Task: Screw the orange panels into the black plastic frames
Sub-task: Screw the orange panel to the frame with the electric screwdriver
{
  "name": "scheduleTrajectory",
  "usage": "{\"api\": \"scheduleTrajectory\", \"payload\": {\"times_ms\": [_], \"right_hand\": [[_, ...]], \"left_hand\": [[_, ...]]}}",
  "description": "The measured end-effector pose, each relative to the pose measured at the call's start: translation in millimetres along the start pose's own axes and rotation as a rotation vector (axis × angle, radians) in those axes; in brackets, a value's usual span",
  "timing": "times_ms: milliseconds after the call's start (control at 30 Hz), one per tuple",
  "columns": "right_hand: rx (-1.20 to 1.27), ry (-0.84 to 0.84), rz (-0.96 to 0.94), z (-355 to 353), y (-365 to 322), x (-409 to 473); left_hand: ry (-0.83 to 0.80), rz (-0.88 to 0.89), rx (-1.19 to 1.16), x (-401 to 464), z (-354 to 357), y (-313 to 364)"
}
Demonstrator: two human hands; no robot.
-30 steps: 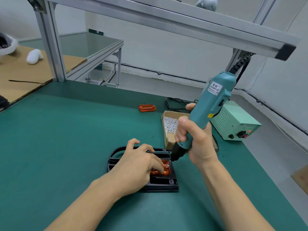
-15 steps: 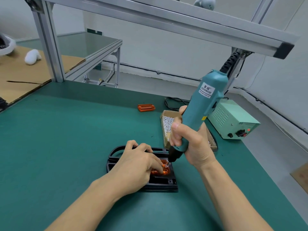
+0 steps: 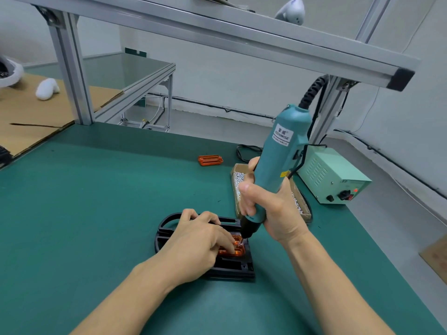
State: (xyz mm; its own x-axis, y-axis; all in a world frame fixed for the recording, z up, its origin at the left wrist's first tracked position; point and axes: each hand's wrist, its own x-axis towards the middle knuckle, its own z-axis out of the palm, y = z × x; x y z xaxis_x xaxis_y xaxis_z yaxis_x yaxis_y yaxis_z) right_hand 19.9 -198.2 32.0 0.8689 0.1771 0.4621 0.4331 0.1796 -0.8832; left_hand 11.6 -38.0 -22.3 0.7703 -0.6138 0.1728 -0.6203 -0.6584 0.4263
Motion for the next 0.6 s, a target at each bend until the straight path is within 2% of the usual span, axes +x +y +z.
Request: {"api": "scheduleTrajectory", "payload": {"times_ms": [133,333,500,600], "right_hand": [[0.003,0.05,-0.047,0,-8,2],[0.306,0.428,-0.249,-32,-45,10],[0.247,0.729,-0.354,-47,-38,-10],[0.202,0.857,-0.372,-54,-28,-21]], "left_hand": [[0.012,0.001,-0.033,-1,2,0],[0.002,-0.021,-0.085,-1,2,-1],[0.014,-0.039,-0.23,0,-4,1],[0.105,-0.043,-0.322,9,-17,3]]}}
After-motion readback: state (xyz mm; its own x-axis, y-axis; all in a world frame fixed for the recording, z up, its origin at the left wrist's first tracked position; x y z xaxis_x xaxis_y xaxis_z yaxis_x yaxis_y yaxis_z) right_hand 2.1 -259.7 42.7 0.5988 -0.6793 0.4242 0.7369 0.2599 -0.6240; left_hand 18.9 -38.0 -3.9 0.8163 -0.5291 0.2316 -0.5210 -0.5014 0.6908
